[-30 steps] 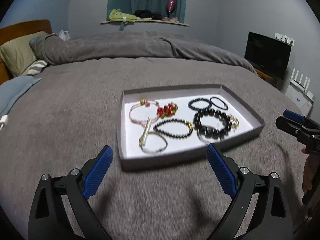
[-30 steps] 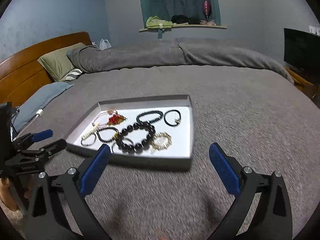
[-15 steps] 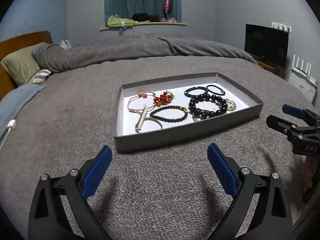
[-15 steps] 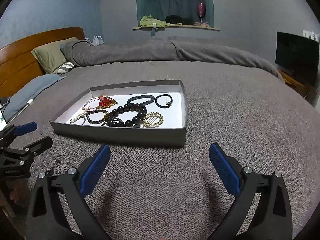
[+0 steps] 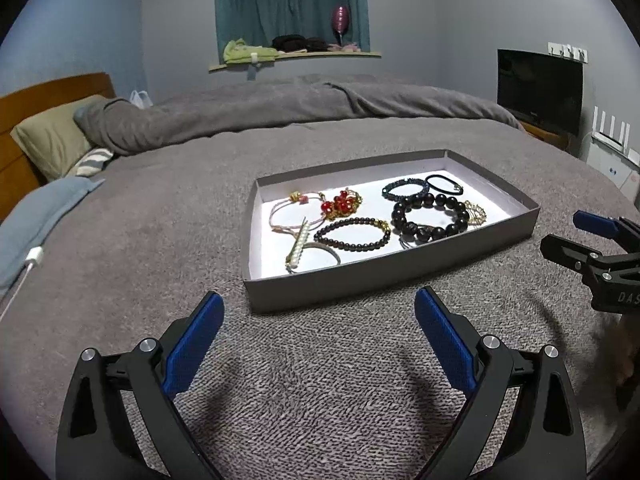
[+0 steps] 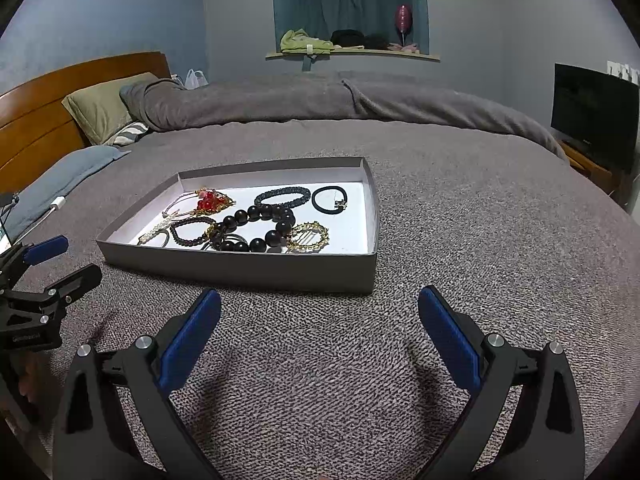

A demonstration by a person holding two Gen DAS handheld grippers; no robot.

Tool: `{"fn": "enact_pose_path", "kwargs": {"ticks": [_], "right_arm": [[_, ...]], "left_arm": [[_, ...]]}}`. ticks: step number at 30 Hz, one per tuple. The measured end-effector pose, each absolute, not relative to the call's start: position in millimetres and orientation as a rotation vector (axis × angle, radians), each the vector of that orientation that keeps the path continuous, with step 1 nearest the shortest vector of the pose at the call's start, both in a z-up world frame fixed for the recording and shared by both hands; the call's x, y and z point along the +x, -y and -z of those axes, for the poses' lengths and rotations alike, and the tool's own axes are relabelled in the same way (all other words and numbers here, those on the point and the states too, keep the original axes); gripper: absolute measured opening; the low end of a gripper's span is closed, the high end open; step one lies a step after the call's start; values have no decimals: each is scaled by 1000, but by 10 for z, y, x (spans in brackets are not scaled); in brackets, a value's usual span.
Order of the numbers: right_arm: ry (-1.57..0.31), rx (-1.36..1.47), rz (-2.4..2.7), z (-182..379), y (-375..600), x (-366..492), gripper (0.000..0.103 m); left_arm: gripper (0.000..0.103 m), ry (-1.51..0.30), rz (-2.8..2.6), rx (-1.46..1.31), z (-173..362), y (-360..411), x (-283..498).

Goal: Organize jewelry

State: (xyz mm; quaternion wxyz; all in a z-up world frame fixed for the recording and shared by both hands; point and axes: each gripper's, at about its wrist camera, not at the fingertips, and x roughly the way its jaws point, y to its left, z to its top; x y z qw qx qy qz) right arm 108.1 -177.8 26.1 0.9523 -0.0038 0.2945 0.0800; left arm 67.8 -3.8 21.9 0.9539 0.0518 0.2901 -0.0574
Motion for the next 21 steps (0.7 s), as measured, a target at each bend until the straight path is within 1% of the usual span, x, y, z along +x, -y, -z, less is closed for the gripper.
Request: {"fn": "enact_pose_path", "kwargs": {"ticks": [21], "right_arm": [[-595, -17, -154, -252, 1792, 1064, 97]], "left_arm": [[96, -600, 118, 106, -189, 40, 699]]}}
